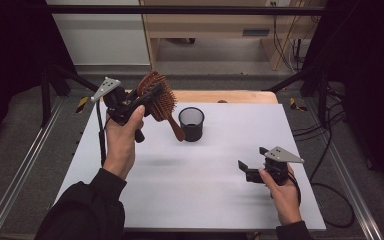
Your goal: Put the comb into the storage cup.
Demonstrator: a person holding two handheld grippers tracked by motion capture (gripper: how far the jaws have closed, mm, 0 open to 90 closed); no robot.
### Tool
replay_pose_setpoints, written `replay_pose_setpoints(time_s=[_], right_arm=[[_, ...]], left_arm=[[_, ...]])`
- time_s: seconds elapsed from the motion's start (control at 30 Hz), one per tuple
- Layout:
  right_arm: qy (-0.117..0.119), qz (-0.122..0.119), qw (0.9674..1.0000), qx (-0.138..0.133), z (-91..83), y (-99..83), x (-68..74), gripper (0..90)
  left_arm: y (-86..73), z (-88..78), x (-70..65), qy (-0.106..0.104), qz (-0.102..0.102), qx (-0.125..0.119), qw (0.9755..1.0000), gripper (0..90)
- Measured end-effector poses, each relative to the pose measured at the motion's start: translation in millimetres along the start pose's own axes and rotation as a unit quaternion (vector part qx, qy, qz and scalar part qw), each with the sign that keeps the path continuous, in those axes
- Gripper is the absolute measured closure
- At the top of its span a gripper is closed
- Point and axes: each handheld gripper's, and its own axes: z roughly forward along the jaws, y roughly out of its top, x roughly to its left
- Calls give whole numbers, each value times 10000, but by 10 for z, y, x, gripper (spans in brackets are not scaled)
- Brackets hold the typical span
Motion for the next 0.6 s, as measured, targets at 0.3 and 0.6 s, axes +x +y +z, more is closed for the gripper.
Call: replay_pose_setpoints(time_s=[0.3, 0.6], right_arm=[[38, -11, 10000, 19, 14, 1, 22, 56], [46, -3, 10000, 11, 10, 2, 20, 56]], left_arm=[[114, 179, -11, -4, 1, 1, 10000, 513], [158, 506, -17, -1, 184, 35, 9998, 513]])
